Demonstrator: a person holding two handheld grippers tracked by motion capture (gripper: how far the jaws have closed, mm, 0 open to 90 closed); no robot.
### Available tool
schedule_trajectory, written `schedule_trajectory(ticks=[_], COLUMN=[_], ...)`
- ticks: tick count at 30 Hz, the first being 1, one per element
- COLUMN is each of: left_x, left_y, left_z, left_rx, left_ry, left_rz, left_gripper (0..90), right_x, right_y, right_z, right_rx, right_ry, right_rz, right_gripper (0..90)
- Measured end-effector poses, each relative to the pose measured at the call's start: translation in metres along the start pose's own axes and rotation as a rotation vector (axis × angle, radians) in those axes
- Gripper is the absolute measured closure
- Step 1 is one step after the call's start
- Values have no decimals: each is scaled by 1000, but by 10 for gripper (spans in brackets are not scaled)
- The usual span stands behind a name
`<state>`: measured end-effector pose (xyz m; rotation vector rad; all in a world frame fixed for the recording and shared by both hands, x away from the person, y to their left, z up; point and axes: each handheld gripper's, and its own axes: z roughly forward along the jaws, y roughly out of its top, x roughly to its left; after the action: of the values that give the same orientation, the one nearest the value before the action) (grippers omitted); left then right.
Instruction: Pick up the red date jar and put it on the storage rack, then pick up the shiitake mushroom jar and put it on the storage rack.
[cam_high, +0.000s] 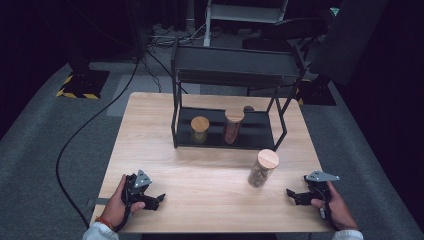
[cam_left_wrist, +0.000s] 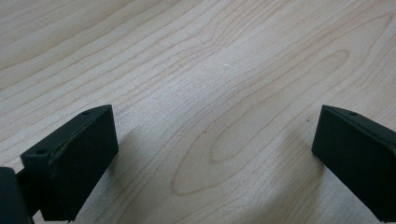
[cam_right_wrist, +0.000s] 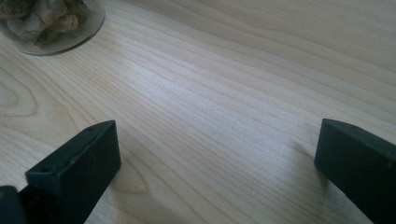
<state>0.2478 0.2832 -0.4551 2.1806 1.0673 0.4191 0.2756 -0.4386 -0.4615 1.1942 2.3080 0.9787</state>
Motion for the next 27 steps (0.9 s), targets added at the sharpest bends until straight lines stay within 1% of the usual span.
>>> schedule_trajectory(ticks=[27], left_x=[0], left_y=[0], left_z=[0], left_rx=[0], left_ry=[0], left_rz=[2], left_gripper=[0], right_x=[3], right_y=[0], right_z=[-1], right_rx=[3], right_ry=[-10], right_rz=[2], right_gripper=[5])
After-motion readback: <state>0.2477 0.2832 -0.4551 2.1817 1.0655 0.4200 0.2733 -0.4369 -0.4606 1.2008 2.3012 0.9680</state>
